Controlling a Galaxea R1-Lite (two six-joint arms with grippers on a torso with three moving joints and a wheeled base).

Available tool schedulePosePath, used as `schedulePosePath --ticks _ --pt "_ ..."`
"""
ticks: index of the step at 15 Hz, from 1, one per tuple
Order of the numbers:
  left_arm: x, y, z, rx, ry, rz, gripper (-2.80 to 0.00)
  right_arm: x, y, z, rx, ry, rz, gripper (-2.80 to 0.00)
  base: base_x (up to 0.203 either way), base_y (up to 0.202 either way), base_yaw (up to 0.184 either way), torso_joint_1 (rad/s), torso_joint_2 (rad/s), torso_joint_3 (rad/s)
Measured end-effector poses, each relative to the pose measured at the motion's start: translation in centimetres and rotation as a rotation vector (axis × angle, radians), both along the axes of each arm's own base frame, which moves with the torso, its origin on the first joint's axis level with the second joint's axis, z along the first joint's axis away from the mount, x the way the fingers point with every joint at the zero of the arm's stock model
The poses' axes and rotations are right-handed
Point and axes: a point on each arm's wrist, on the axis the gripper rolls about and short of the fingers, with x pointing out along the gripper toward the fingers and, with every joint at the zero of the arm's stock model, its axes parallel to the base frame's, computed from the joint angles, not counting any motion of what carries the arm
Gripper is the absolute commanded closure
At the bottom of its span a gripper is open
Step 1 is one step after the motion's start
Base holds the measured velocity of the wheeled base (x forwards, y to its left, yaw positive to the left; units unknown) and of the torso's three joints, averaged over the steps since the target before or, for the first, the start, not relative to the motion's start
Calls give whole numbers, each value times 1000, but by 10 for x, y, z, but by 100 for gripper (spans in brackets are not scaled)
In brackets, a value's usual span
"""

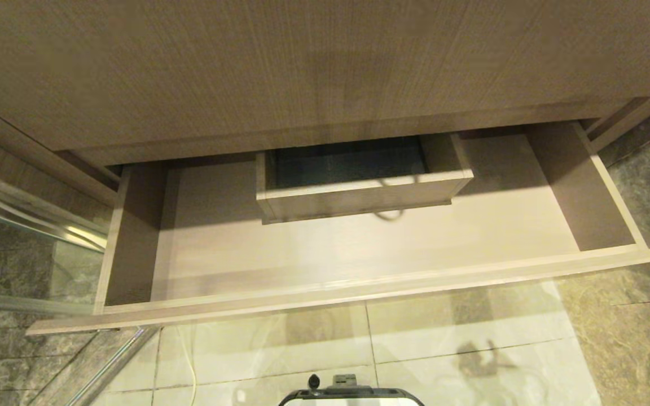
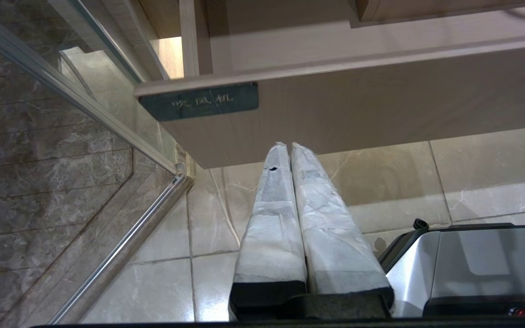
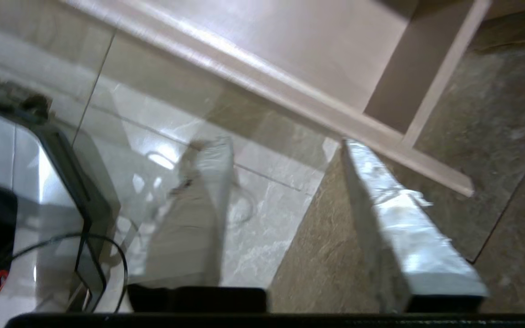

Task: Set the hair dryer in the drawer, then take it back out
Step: Pull open the drawer

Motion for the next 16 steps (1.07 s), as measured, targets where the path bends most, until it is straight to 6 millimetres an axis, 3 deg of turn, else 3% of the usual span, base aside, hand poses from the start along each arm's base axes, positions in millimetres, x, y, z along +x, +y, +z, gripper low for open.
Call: schedulePosePath --ticks 11,16 --pt "0 0 0 0 0 0 0 8 -4 8 252 -79 -213 0 0 0 0 0 0 0" --pt "0 0 0 0 0 0 0 16 -8 6 238 -79 -406 0 0 0 0 0 0 0"
